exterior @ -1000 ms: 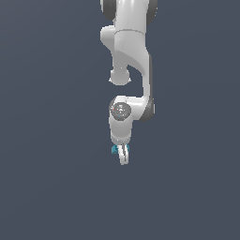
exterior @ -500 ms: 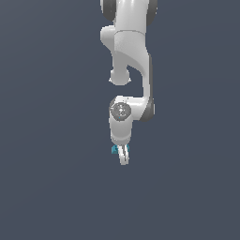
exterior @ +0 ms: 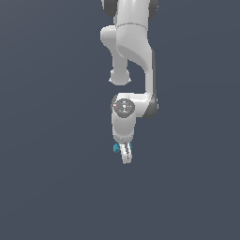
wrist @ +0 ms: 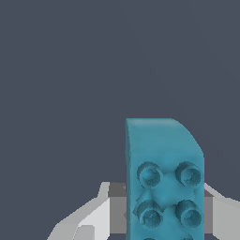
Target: Pick up the object and move it to a goal position.
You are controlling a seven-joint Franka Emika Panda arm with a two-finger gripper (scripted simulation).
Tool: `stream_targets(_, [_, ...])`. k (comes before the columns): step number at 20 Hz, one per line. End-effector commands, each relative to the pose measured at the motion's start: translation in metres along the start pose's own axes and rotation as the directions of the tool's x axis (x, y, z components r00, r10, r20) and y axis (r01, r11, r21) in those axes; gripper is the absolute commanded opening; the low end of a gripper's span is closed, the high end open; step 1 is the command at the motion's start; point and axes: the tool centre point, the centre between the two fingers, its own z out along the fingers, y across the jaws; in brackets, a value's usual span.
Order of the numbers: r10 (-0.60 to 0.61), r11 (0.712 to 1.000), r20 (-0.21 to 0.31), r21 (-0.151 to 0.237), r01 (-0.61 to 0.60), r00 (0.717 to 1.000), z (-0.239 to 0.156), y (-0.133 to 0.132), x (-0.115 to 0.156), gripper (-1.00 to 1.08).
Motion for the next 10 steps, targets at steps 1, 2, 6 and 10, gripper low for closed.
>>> stream_targets(1, [-0.001, 1.0, 0.0, 0.002, 0.001, 1.0, -0.015, -0.003, -0.008, -1.0])
stream_targets(2, [-0.001, 1.0, 0.0, 0.002, 0.001, 1.0, -0.022, -0.004, -0.012, -1.0])
stream_targets(6, [0.0, 1.0, 0.0, 0.003, 0.0, 1.0, -0.057, -0.01, -0.031, -1.0])
stream_targets(10, [0.0, 1.0, -0.001, 0.002, 0.0, 1.0, -0.099, -0.016, -0.053, -1.0])
